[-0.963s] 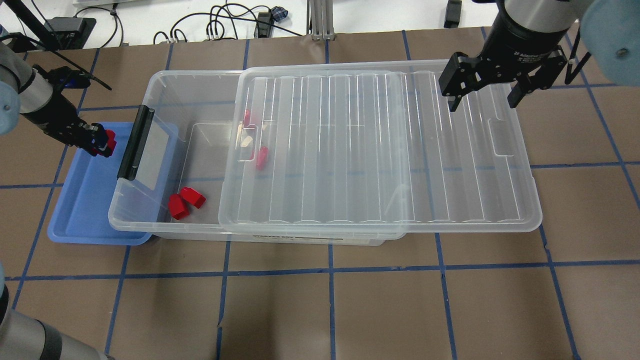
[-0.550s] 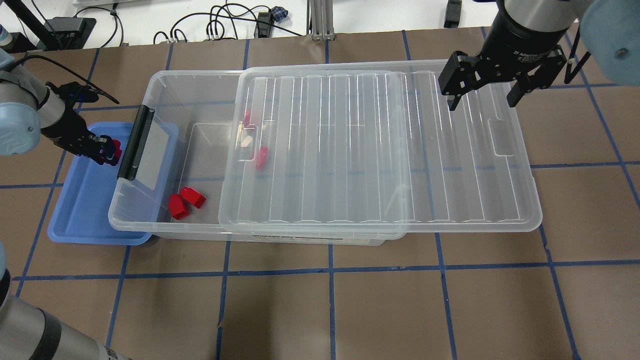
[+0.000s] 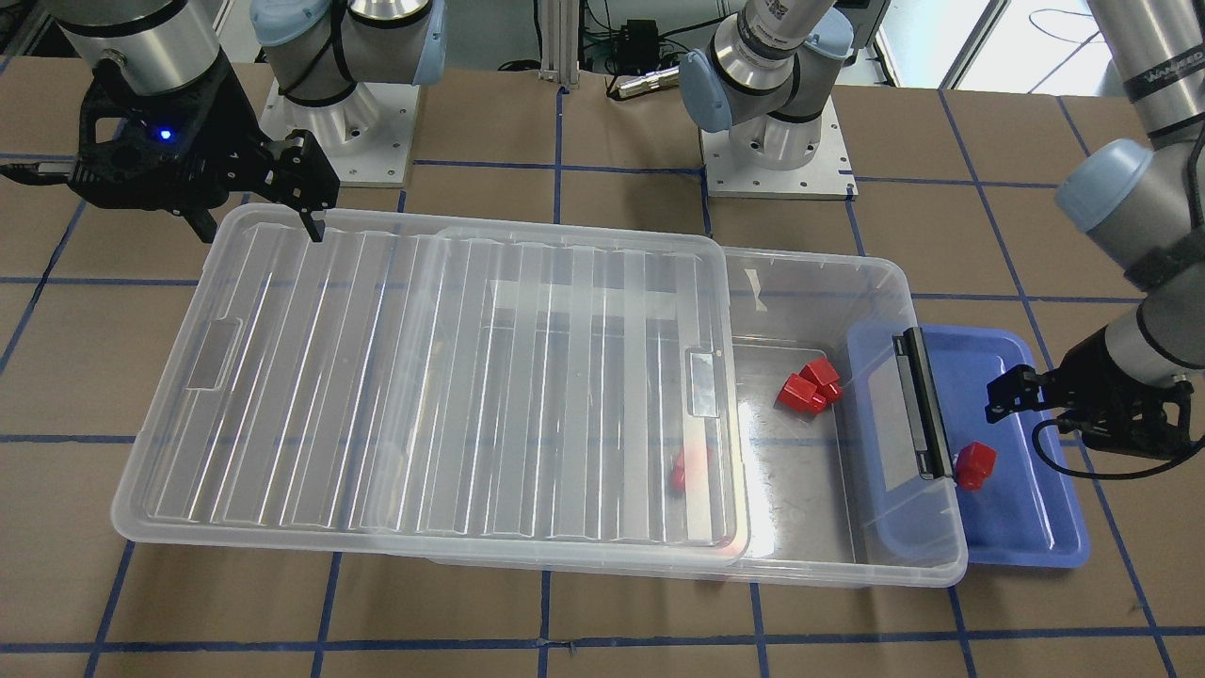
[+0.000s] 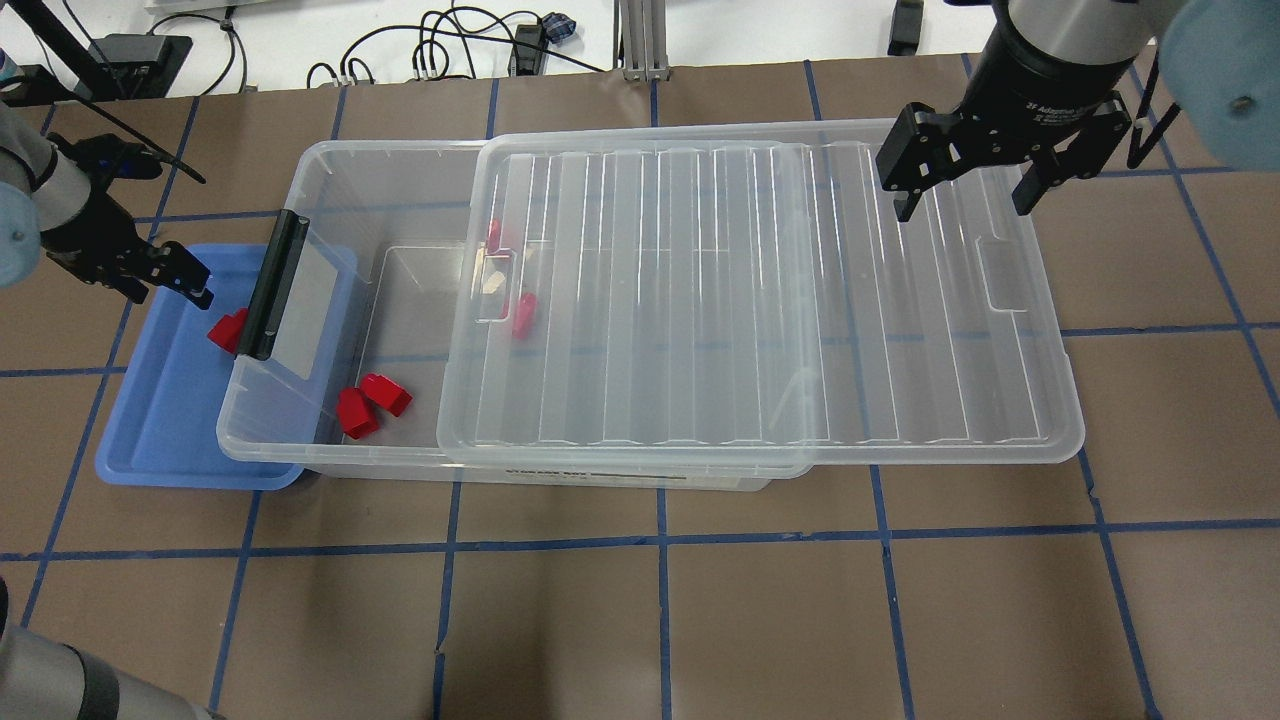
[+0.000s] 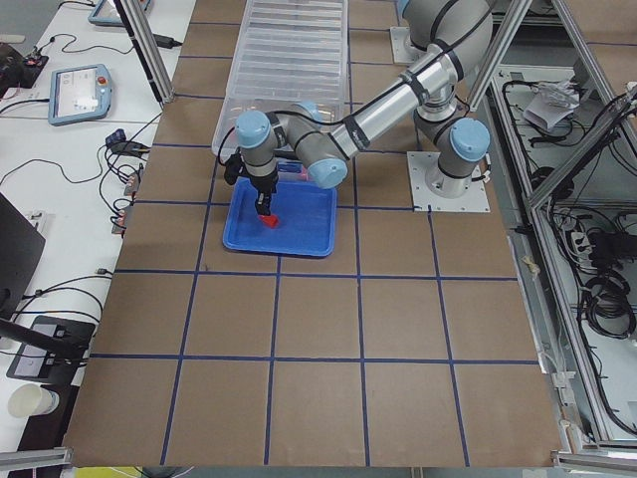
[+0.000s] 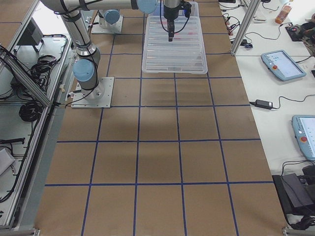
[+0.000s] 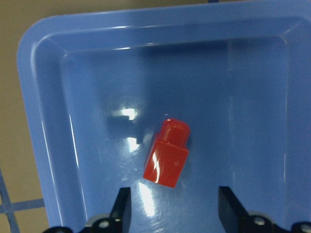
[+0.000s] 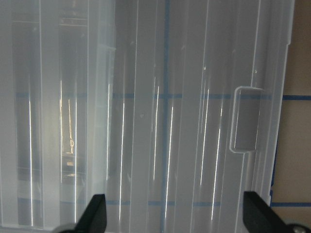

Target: Place red block in blue tray from box

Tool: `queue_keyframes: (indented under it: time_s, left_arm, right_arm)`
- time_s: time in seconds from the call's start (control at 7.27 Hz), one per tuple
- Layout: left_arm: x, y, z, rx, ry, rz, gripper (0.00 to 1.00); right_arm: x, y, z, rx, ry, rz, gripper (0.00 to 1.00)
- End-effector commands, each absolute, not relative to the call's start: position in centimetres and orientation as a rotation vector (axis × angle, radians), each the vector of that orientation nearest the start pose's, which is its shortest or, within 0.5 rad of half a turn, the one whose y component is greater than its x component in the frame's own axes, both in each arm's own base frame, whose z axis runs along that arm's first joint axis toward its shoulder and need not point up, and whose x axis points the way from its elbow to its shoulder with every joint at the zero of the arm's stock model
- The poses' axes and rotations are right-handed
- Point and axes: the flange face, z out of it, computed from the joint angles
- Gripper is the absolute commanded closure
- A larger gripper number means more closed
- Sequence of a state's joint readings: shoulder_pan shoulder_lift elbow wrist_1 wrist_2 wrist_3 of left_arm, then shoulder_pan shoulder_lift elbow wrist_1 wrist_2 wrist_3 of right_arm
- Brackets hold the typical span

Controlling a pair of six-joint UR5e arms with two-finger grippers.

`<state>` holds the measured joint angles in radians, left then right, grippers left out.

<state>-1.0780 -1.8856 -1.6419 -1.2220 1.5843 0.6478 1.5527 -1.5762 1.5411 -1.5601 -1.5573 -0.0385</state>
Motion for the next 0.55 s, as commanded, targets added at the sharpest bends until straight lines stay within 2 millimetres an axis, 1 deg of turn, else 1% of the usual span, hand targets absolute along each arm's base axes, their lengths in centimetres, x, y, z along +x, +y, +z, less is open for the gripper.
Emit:
queue_keyframes:
  time_s: [0.0,0.14,0.28,0.41]
  left_arm:
    - [9.5,-57.2,42.5,0.242,3.137,0.098,0.0]
    - [4.6,-56.3,45.2,0.201,3.14,0.095,0.0]
    - [-0.3,-55.1,48.2,0.269,3.108,0.02,0.0]
    - [-3.9,-53.2,50.3,0.255,3.107,-0.029,0.0]
  right_arm:
    - [10.8,-50.0,50.2,0.011,3.13,-0.035,0.0]
    - [7.1,-50.6,50.2,0.083,3.138,-0.03,0.0]
    - [2.5,-50.9,49.9,0.163,3.135,-0.027,0.0]
    - [-0.4,-51.2,49.0,0.125,3.135,-0.004,0.0]
